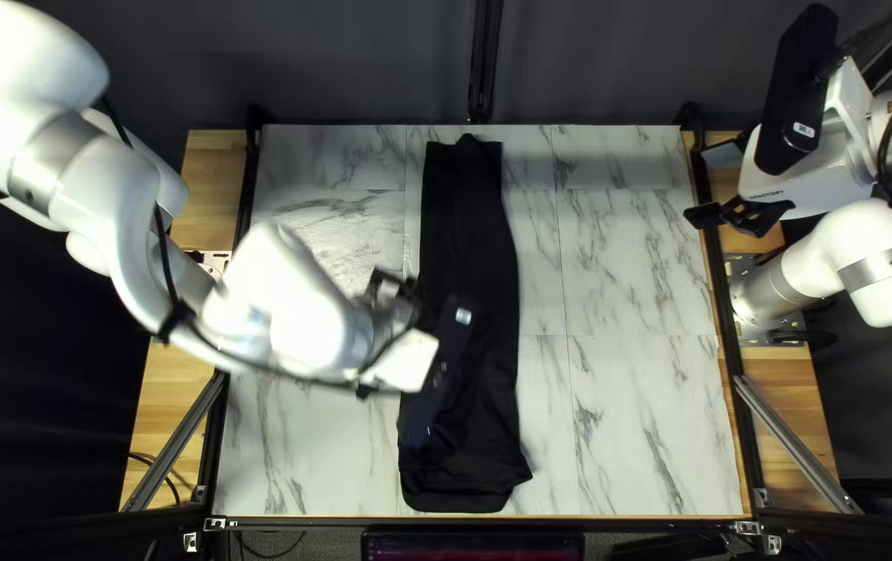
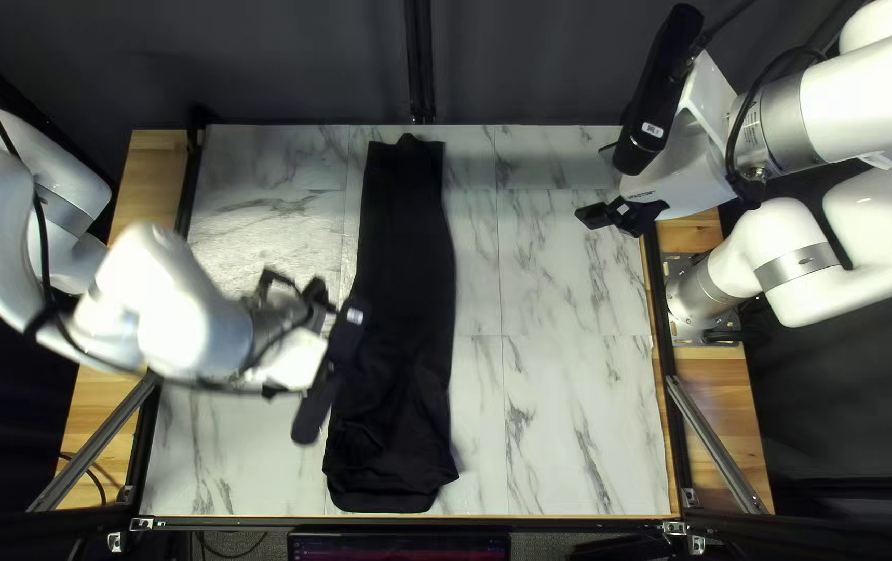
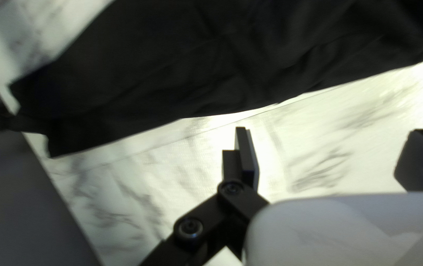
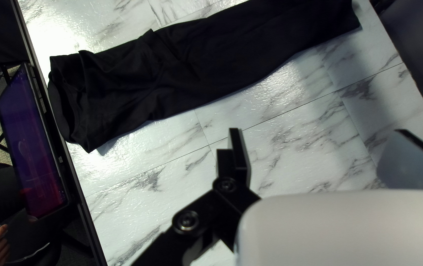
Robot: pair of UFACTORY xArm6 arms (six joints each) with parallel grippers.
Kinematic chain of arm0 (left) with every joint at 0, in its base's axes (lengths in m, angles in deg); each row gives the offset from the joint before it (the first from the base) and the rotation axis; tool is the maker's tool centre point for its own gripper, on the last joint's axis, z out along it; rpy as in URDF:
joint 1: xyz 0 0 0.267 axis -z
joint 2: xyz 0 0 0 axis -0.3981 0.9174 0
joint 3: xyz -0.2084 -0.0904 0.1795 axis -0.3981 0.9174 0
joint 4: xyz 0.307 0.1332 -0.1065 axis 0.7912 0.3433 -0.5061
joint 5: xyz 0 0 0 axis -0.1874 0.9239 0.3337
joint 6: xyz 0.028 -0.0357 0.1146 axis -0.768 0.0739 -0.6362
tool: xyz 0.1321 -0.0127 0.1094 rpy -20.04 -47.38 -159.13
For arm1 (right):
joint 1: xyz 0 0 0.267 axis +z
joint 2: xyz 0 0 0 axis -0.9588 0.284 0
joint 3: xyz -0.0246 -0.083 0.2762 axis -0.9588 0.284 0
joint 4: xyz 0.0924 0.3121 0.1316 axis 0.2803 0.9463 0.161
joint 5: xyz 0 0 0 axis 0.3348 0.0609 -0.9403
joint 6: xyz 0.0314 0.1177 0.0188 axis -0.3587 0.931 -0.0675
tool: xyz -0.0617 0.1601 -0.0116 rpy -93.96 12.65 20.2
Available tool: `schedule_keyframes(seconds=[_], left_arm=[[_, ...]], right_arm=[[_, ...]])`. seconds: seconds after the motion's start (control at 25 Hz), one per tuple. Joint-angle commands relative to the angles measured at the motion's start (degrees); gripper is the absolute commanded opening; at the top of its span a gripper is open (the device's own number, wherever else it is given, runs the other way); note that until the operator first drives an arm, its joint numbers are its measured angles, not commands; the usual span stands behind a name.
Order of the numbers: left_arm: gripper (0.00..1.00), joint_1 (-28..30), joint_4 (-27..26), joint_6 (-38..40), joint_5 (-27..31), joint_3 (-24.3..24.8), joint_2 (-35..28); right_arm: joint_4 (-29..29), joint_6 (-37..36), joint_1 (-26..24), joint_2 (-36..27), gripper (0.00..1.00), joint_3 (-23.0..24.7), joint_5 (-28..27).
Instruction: Fold t-shirt
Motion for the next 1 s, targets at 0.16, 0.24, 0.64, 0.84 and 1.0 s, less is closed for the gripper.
schedule_keyframes(seconds=[0.16,0.24,0.64,0.84,1.0], left_arm=[[1.0,2.57,2.0,7.65,-0.56,-4.07,5.09],[1.0,2.57,2.0,7.65,-0.56,-4.07,5.09],[1.0,7.58,3.81,24.32,15.35,-21.82,23.19],[1.0,6.9,4.25,31.55,16.48,-20.12,24.37],[1.0,6.09,5.01,35.19,13.12,-14.13,20.88]], right_arm=[[0.0,0.0,0.0,0.0,1.0,0.0,0.0],[0.0,0.0,0.0,0.0,1.0,0.0,0.0],[0.0,0.0,0.0,0.0,1.0,0.0,0.0],[0.0,0.0,0.0,0.0,1.0,0.0,0.0],[0.0,0.0,0.0,0.0,1.0,0.0,0.0]])
